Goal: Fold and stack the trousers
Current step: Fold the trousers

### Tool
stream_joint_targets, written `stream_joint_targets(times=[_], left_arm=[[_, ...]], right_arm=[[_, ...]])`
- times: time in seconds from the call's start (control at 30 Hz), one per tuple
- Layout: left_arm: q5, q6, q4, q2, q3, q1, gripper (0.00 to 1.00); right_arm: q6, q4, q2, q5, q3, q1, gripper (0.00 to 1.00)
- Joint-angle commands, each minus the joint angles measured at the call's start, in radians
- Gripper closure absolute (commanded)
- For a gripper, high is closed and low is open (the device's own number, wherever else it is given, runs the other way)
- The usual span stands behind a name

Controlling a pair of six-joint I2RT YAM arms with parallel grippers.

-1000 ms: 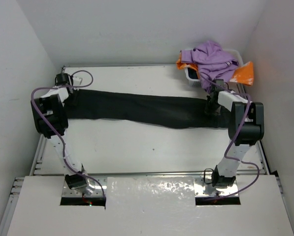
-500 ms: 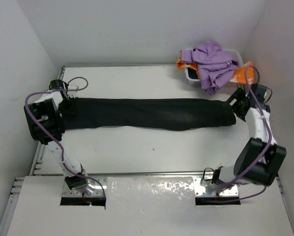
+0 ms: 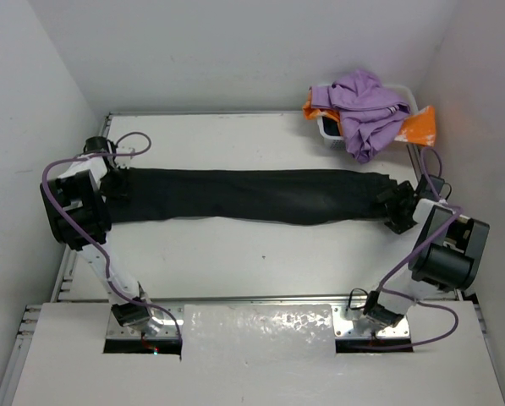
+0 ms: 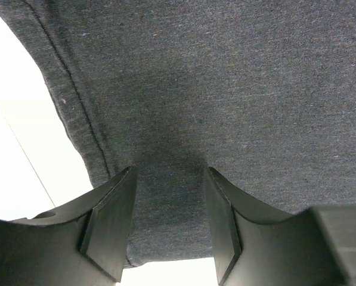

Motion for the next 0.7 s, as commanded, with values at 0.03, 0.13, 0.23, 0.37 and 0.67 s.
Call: stream_joint_targets(times=[0.03,0.13,0.23,0.37,0.67], left_arm=[[-0.006,-0.001,0.013,-0.067,0.014,0.005,0.53],[-0.018,0.006,0.015,-0.073,0.007,0.007,0.53],[-0.027,0.007,0.015,-0.071,0.005,0.007,0.53],[0.005,0.004,-0.010,-0.076,0.022,0.007,0.52],[0.198,-0.037,-0.145,-0.128,0.152,-0.019,0.50]], right_arm=[[0.050,0.194,0.071,0.010,-0.001,-0.004,0.21],[0.044,0.217,0.091,0.047,-0.011,-0.002,0.48],[0.038,0.234,0.096,0.070,-0.023,-0.007,0.75],[-0.008,0.167,0.052,0.121,-0.026,-0.015,1.00],[-0.327,-0.157,-0.285,0.375,0.109,-0.021,1.00]])
